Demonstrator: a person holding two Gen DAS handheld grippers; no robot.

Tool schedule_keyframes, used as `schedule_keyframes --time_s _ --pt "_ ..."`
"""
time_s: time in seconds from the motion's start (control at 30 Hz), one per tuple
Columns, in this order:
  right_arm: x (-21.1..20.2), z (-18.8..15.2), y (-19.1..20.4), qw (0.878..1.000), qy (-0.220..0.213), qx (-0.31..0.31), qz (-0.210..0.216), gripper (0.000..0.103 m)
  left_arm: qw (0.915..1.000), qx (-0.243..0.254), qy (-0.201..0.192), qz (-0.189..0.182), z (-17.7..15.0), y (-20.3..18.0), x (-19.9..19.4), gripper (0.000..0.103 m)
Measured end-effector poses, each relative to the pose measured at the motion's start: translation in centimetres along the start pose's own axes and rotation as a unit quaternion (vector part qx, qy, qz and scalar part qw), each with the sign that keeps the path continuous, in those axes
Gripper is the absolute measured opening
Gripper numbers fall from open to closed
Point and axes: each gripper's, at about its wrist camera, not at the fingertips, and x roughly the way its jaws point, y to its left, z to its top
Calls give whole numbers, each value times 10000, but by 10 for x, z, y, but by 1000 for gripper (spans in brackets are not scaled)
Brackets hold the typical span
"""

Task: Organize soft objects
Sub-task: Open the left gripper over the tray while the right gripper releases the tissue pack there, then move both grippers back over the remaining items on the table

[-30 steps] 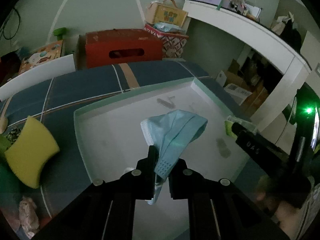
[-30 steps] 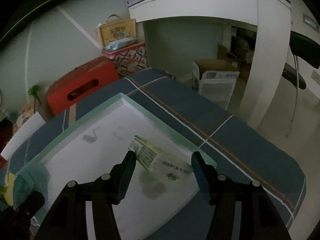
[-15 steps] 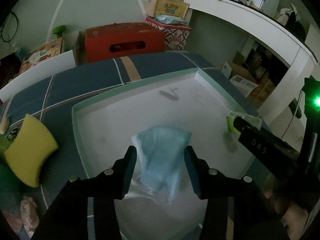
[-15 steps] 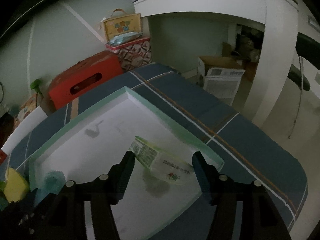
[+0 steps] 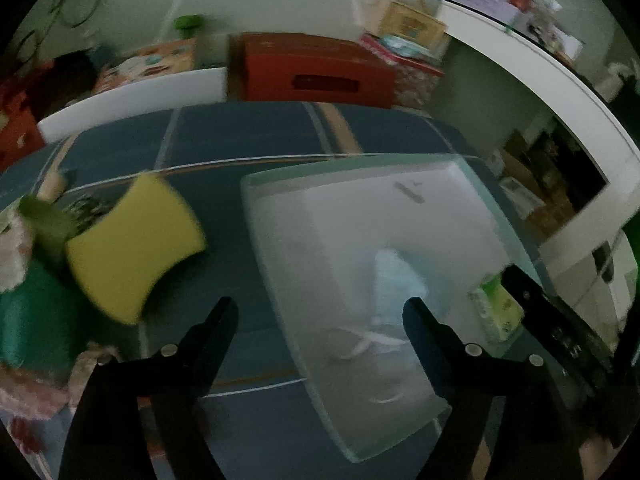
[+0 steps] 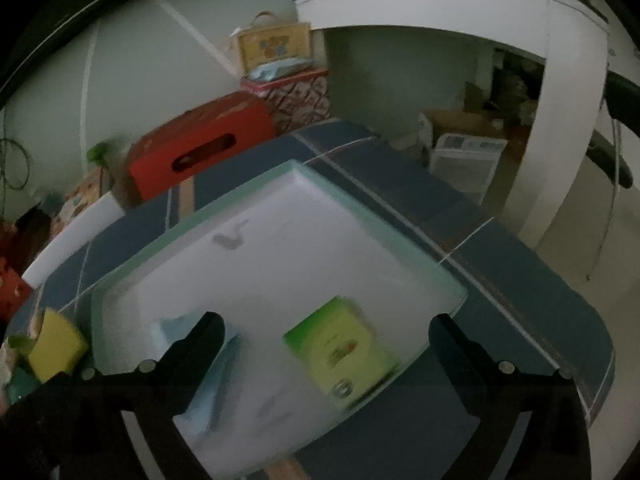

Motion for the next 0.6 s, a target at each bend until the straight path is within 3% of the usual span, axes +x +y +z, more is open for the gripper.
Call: schedule_keyframes --time_s 0.1,0.6 --pt "-7 -8 14 9998 21 -198 9 103 9997 -220 -54 118 -4 20 -8 97" --pt "-51 -52 98 9925 188 -890 812 103 9943 -663 -546 625 -25 102 -79 102"
